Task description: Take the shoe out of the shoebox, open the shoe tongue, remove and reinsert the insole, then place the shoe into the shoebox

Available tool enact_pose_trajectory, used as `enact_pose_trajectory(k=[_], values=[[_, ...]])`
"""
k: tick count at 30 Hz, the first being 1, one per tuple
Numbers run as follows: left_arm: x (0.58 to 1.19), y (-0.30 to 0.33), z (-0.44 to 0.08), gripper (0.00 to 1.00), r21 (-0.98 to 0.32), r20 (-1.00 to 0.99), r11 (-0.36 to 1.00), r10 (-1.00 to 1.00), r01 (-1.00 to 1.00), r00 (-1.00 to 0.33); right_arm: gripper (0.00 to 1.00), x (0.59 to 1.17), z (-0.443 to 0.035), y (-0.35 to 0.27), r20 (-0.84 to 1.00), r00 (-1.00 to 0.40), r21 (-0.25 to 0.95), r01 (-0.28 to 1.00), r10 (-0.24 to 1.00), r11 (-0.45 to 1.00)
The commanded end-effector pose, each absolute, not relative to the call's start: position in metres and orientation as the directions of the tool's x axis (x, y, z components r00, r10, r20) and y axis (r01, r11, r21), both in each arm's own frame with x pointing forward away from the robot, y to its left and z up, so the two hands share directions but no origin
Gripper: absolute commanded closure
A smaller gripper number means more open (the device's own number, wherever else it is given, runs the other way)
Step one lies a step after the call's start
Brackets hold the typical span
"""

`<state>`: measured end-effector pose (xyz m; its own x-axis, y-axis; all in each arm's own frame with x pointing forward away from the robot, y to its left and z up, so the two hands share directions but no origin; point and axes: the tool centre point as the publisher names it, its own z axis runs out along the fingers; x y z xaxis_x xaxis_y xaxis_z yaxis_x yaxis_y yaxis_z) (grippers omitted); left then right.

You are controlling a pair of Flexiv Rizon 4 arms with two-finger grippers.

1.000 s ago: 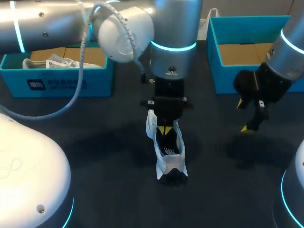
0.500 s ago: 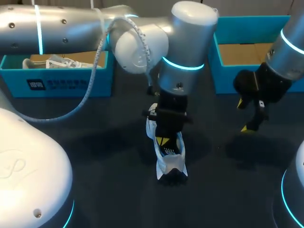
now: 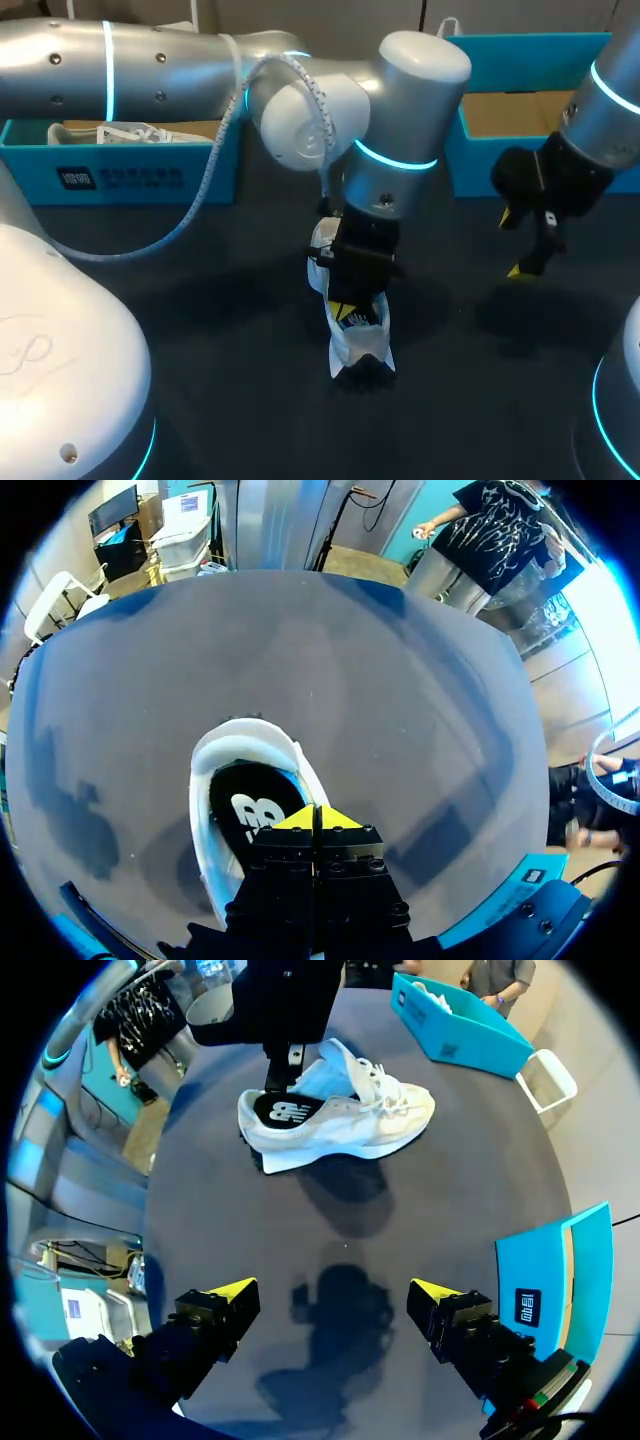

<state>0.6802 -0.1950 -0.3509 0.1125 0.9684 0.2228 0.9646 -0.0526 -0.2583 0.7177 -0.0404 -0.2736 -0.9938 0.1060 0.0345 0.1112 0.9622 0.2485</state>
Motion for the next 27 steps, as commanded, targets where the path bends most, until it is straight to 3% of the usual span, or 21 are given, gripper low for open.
enact_pose_trajectory(k=[1, 18, 27], values=[[0.679, -0.198, -0.364, 1.00, -0.260, 0.235, -0.044, 0.966, 0.964, 0.108, 0.00, 0.717, -0.274, -0.040, 0.034, -0.994, 0.247, 0.112, 0.107, 0.963], [0.681, -0.199, -0.367, 1.00, -0.274, 0.200, -0.024, 0.976, 0.961, 0.081, 0.00, 0.717, -0.274, -0.040, 0.034, -0.994, 0.247, 0.112, 0.107, 0.963], [0.676, -0.207, -0.399, 1.00, -0.309, 0.201, -0.002, 0.977, 0.951, 0.068, 0.00, 0.717, -0.274, -0.040, 0.034, -0.994, 0.247, 0.112, 0.107, 0.963]])
